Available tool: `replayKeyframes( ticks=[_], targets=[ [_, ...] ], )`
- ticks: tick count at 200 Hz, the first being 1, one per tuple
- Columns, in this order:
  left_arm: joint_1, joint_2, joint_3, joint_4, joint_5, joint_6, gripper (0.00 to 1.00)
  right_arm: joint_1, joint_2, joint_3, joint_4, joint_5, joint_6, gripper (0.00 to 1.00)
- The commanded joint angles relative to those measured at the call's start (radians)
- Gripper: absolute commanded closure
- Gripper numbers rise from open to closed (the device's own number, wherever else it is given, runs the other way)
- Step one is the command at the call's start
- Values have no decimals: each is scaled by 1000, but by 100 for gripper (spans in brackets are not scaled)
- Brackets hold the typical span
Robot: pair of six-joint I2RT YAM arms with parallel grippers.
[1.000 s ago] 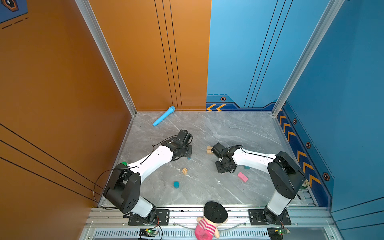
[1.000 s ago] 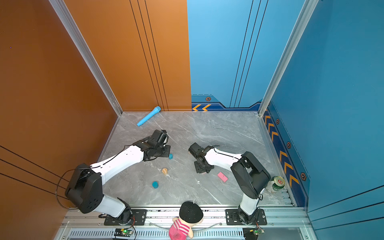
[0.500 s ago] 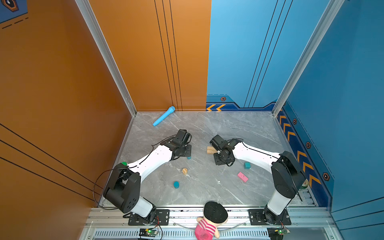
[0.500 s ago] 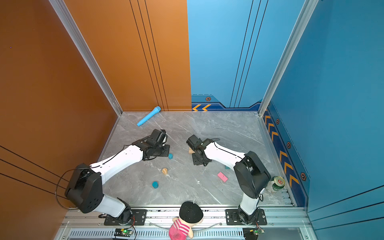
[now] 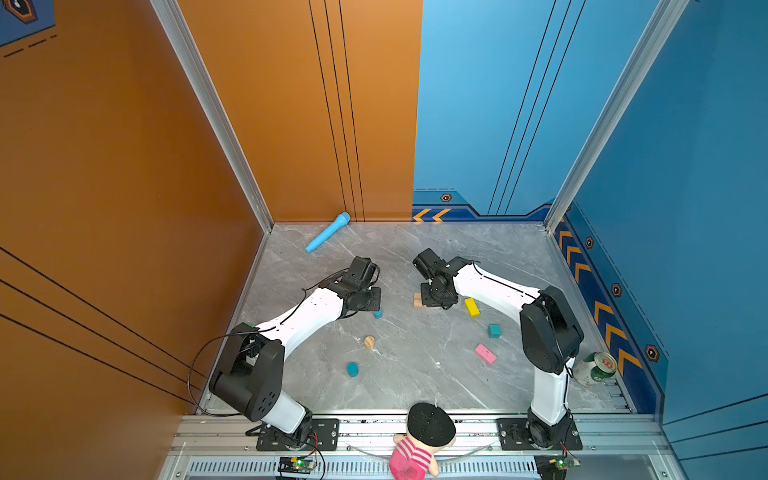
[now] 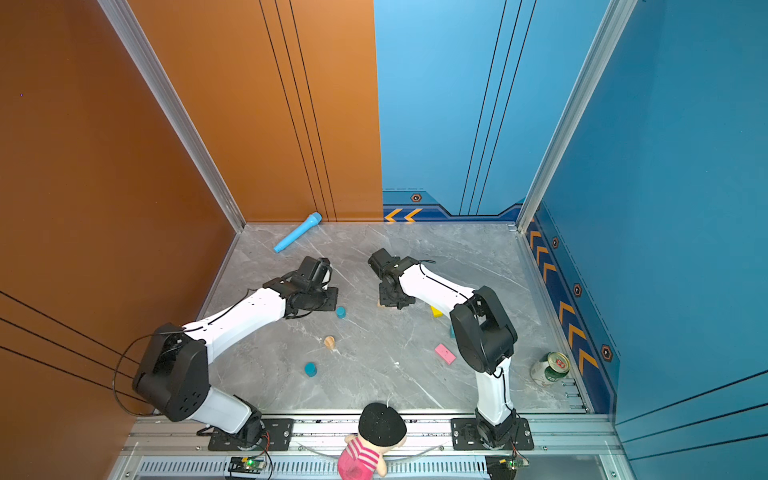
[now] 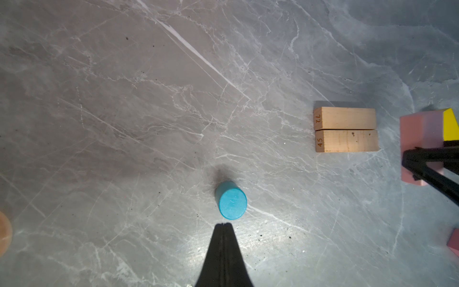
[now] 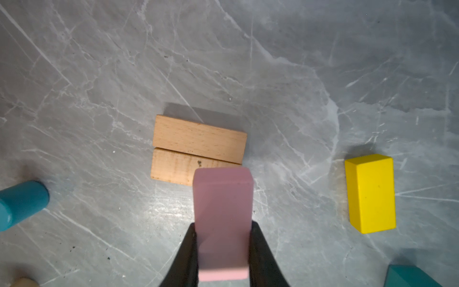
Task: Build the wood block tower
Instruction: 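Carry the pink block with the right gripper over the wooden blocks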
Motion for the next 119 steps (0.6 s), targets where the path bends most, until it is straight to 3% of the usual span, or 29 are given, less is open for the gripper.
replayKeyframes(
  ticks=[1,119],
  targets=[
    [13,12,6,10,26,14,100,-7,19,51,-45,31,27,91],
    [39,41,6,19,49,16,100,-29,83,91,-21,11,104,89]
  ],
)
